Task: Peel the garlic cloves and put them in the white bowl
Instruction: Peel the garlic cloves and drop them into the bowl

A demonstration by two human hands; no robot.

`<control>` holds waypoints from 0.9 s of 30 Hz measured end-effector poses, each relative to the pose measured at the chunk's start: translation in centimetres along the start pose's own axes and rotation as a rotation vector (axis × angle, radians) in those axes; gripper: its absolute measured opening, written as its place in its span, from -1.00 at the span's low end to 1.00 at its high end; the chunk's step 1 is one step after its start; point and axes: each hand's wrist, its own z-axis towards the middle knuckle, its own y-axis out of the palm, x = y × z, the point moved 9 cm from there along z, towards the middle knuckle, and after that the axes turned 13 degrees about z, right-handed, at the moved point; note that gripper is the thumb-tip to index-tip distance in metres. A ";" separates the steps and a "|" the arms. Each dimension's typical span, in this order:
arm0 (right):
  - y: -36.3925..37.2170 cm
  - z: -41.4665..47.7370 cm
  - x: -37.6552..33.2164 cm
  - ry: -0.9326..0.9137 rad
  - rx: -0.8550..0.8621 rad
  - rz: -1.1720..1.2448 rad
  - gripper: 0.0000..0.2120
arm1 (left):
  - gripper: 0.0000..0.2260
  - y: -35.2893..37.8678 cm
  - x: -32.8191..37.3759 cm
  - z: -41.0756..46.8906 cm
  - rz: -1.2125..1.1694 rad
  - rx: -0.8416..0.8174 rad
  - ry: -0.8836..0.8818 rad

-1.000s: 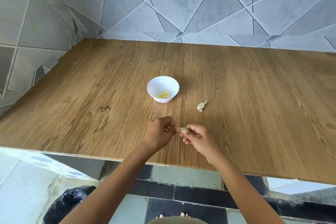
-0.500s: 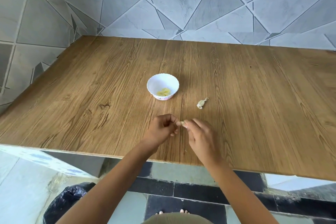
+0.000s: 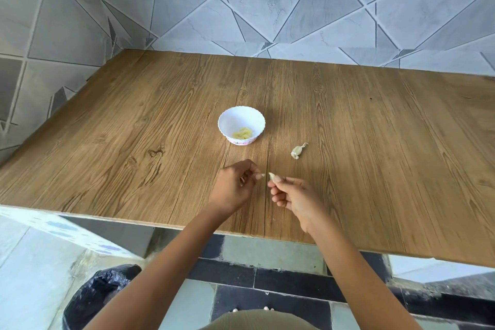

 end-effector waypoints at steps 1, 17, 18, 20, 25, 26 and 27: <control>-0.3 -0.1 -0.2 -0.027 0.021 -0.006 -0.82 | -0.95 -0.1 -0.5 -0.1 0.010 0.004 -0.025; -0.4 -0.4 -1.7 -0.250 -0.037 -0.324 -0.86 | -0.78 0.6 -1.4 0.1 -0.077 -0.199 -0.228; -0.3 -0.4 -1.7 -0.244 -0.042 -0.350 -0.85 | -0.74 0.7 -1.5 0.2 -0.104 -0.207 -0.247; -0.3 -0.4 -1.6 -0.234 -0.045 -0.409 -0.83 | -0.75 1.0 -1.4 0.2 -0.210 -0.243 -0.296; 0.5 -0.5 -1.7 -0.245 -0.091 -0.531 -0.82 | -0.93 1.7 0.0 0.2 -0.295 -0.341 -0.268; 0.6 -0.6 -1.8 -0.265 -0.094 -0.565 -0.83 | -0.93 1.8 0.0 0.2 -0.287 -0.347 -0.275; 0.7 -0.7 -2.0 -0.319 -0.088 -0.623 -0.83 | -0.93 1.9 0.0 0.2 -0.280 -0.351 -0.283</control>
